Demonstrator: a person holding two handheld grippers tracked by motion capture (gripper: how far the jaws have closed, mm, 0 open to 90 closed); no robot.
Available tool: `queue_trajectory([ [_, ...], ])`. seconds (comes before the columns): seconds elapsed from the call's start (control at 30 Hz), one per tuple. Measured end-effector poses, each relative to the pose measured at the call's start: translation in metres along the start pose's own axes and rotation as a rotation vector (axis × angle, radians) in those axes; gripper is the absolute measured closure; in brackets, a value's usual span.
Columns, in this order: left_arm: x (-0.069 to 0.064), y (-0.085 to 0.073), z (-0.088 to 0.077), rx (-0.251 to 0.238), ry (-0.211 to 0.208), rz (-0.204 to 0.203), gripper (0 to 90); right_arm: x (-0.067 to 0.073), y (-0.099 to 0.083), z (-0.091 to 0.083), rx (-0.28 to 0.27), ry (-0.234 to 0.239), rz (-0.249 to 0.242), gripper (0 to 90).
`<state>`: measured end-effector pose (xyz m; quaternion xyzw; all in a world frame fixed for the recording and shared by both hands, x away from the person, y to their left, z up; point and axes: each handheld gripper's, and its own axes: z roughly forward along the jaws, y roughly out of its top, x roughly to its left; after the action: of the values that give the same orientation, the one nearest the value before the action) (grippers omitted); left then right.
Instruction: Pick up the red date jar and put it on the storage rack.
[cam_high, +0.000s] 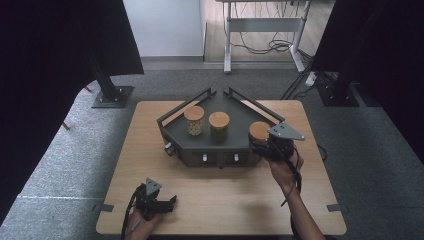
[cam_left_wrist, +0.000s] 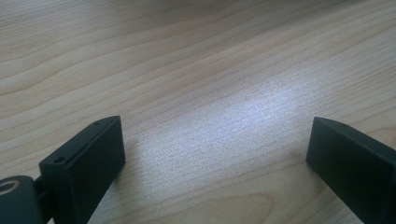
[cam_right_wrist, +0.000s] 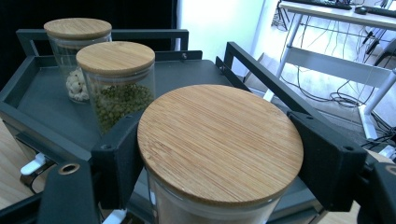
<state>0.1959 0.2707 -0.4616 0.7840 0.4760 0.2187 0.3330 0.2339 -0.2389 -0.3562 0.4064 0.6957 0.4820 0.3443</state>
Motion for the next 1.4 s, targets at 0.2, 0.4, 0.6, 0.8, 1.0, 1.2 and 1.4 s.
queue_trajectory([
  [0.2, 0.0, 0.0, 0.0, 0.0, -0.001, 0.0, 4.2, 0.003, 0.004, 0.007, 0.004, -0.003, -0.015, 23.2],
  [0.4, 0.0, 0.0, 0.0, 0.0, -0.001, 0.0, 4.1, 0.003, 0.008, 0.013, 0.003, -0.006, -0.018, 23.2],
  [0.6, 0.0, 0.0, 0.0, 0.0, -0.001, 0.0, 4.1, 0.004, 0.009, 0.019, -0.001, -0.012, -0.019, 23.2],
  [0.8, 0.0, 0.0, 0.0, 0.0, -0.002, 0.001, 4.0, 0.005, 0.011, 0.025, 0.005, -0.015, -0.019, 23.2],
  [1.0, 0.0, 0.0, 0.0, 0.0, -0.002, 0.0, 4.0, 0.005, 0.015, 0.03, 0.004, -0.023, -0.02, 23.2],
  [1.2, 0.0, 0.0, 0.0, 0.0, -0.002, 0.001, 4.0, 0.005, 0.017, 0.034, 0.006, -0.022, -0.017, 23.2],
  [1.4, 0.0, 0.0, 0.0, 0.0, -0.003, 0.002, 4.0, 0.006, 0.019, 0.04, 0.01, -0.021, -0.023, 23.1],
])
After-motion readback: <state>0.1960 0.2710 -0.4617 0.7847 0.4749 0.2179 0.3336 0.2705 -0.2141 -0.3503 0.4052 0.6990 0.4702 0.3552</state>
